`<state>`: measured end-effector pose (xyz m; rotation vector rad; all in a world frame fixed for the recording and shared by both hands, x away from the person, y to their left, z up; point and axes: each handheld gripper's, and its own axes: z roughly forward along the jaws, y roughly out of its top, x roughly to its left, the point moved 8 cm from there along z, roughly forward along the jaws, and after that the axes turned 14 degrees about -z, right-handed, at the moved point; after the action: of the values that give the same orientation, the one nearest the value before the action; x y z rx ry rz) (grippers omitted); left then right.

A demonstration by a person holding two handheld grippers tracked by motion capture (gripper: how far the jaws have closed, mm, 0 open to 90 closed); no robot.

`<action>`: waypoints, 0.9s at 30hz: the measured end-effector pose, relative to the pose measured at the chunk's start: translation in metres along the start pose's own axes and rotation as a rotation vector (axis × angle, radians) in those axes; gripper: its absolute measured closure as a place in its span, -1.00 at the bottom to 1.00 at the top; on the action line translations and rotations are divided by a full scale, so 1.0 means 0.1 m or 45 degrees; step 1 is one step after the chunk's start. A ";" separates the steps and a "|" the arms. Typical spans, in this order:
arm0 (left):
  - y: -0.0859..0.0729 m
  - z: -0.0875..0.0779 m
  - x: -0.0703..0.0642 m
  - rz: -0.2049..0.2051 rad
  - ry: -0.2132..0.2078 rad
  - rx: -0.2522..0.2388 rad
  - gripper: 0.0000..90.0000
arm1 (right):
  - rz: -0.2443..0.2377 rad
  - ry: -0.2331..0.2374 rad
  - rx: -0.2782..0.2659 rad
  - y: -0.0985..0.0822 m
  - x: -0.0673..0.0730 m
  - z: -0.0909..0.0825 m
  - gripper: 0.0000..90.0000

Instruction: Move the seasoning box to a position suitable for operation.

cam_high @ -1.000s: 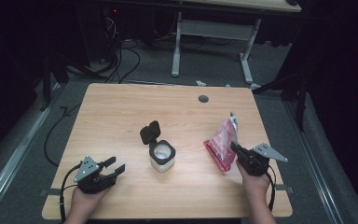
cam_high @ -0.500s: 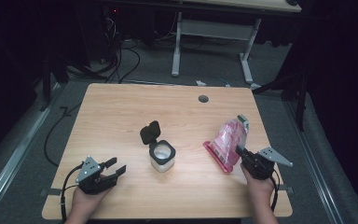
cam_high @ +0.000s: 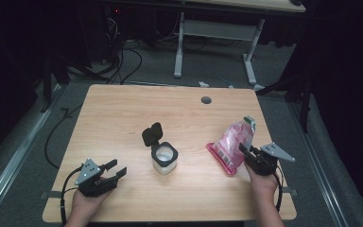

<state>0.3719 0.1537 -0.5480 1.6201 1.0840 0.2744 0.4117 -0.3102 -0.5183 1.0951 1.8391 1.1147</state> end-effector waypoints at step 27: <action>-0.03 0.05 0.00 0.002 0.008 0.015 0.03 | -0.010 -0.091 0.069 -0.28 -0.17 -0.12 0.36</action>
<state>0.3731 0.1502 -0.5524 1.6317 1.0909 0.2748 0.3998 -0.3365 -0.5371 1.1436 1.8254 1.0136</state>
